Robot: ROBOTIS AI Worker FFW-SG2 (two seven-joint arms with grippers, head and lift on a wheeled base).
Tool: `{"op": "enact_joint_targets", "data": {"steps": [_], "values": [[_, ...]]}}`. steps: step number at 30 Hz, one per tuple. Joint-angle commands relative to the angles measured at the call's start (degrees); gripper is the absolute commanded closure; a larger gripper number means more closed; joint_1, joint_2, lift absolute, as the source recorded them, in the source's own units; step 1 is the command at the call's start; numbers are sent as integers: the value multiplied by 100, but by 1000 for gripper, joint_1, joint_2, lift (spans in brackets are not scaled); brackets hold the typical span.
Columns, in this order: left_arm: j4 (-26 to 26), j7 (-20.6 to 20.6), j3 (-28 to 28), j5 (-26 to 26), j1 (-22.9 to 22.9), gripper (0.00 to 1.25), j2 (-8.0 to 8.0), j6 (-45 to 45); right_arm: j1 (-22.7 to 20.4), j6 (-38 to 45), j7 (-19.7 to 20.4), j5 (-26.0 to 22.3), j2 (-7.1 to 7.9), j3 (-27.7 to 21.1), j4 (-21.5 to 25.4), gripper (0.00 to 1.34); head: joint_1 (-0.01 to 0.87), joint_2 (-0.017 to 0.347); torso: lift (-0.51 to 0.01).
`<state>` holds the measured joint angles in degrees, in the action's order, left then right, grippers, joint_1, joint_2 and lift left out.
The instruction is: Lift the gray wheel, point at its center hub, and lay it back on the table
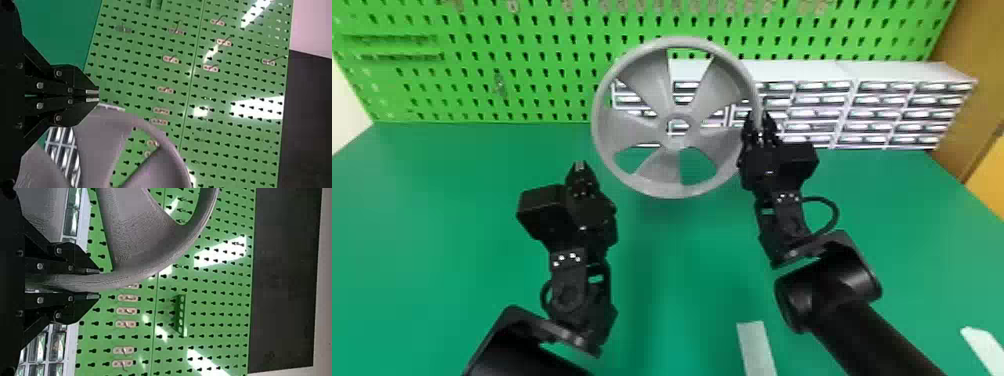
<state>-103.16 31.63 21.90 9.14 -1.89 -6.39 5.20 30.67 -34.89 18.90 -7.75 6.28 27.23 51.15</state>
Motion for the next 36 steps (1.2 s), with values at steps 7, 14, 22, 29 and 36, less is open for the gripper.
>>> {"op": "enact_joint_targets", "data": {"steps": [7, 14, 22, 29, 36], "values": [[59, 704, 1238, 308, 549, 1154, -556, 78, 79, 0, 17, 1, -30, 80, -132, 1291, 692, 48, -96], [322, 774, 1774, 747, 918, 1156, -679, 192, 115, 0, 35, 1, -48, 133, -167, 1291, 692, 48, -96], [718, 774, 2319, 1213, 1428, 1156, -776, 368, 159, 0, 44, 1, -65, 221, -202, 1291, 692, 48, -96], [1140, 774, 2565, 1389, 1788, 1156, -688, 552, 176, 0, 44, 1, -65, 283, -211, 1292, 692, 48, -96], [1280, 765, 2600, 1415, 1894, 1156, -644, 579, 176, 0, 52, 1, -65, 283, -211, 1291, 692, 48, -96]]}}
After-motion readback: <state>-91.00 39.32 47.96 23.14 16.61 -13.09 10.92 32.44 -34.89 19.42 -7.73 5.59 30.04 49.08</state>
